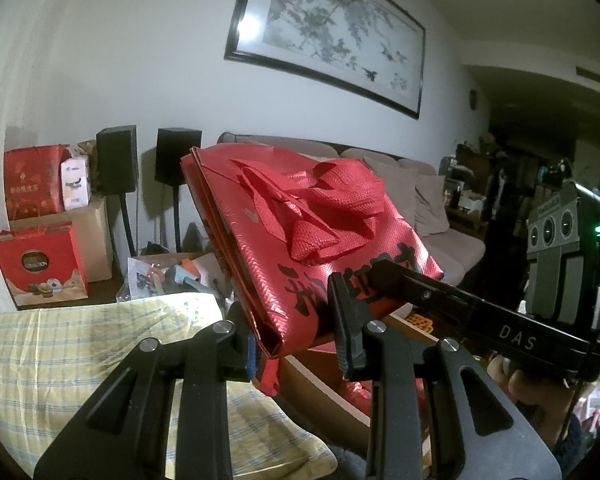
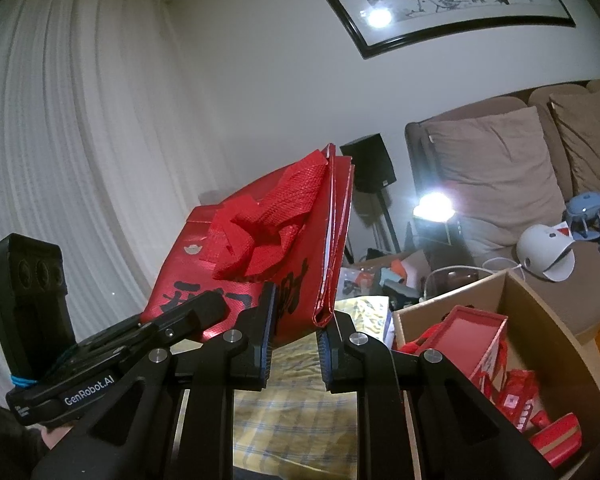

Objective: Organize objects
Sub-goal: 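Lower the red printed bag into the cardboard box with the right gripper, then open the right gripper to release the red printed bag in the box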

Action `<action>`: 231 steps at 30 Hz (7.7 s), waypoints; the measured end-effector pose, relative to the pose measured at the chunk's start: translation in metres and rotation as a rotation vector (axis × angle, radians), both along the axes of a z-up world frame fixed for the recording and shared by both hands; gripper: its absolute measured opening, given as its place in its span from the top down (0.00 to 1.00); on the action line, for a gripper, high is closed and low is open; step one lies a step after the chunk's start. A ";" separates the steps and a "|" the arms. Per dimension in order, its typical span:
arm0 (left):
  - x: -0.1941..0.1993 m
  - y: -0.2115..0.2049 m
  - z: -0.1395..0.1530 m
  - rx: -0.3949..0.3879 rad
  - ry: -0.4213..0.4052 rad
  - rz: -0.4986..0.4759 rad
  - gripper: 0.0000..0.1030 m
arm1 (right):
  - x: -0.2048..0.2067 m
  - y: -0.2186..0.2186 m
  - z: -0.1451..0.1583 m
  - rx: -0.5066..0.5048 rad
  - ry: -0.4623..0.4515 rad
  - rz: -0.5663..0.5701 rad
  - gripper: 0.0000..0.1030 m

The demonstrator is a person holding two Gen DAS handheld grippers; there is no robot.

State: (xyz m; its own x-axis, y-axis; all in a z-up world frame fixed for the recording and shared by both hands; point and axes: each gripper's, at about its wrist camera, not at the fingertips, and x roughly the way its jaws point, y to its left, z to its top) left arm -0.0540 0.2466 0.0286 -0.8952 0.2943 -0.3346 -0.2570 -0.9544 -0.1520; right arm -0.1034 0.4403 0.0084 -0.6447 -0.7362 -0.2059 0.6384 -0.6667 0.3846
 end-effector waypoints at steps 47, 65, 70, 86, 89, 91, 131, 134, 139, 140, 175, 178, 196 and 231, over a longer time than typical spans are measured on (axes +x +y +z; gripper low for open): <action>-0.017 0.029 -0.002 0.021 -0.027 -0.053 0.74 | 0.008 0.019 0.014 0.033 -0.035 -0.050 0.83; -0.025 0.040 -0.001 0.028 -0.034 -0.074 0.74 | 0.006 0.031 0.016 0.035 -0.044 -0.071 0.83; -0.026 0.044 -0.002 0.039 -0.038 -0.082 0.74 | 0.005 0.034 0.016 0.039 -0.044 -0.079 0.83; -0.038 0.058 -0.009 0.058 -0.059 -0.104 0.74 | -0.003 0.046 0.012 0.067 -0.045 -0.122 0.83; -0.040 0.061 -0.012 0.061 -0.066 -0.106 0.74 | -0.007 0.050 0.008 0.072 -0.055 -0.123 0.83; -0.041 0.062 -0.014 0.065 -0.071 -0.108 0.74 | -0.009 0.051 0.007 0.075 -0.060 -0.124 0.83; -0.073 0.086 -0.053 0.121 -0.219 -0.140 0.74 | -0.035 0.067 -0.023 0.183 -0.158 -0.173 0.82; -0.078 0.087 -0.058 0.131 -0.244 -0.141 0.74 | -0.039 0.068 -0.028 0.192 -0.171 -0.173 0.82; -0.087 0.091 -0.070 0.145 -0.290 -0.149 0.74 | -0.048 0.071 -0.039 0.202 -0.205 -0.174 0.82; -0.089 0.093 -0.073 0.145 -0.301 -0.152 0.74 | -0.051 0.073 -0.041 0.208 -0.212 -0.177 0.82; -0.123 0.150 -0.130 0.122 -0.513 -0.193 0.74 | -0.085 0.099 -0.093 0.386 -0.425 -0.298 0.82; -0.123 0.152 -0.132 0.120 -0.522 -0.195 0.74 | -0.087 0.098 -0.095 0.404 -0.437 -0.297 0.82; -0.123 0.154 -0.150 0.093 -0.586 -0.173 0.74 | -0.094 0.093 -0.115 0.449 -0.516 -0.276 0.81; -0.105 0.154 -0.182 0.067 -0.648 -0.116 0.76 | -0.107 0.087 -0.160 0.468 -0.680 -0.208 0.71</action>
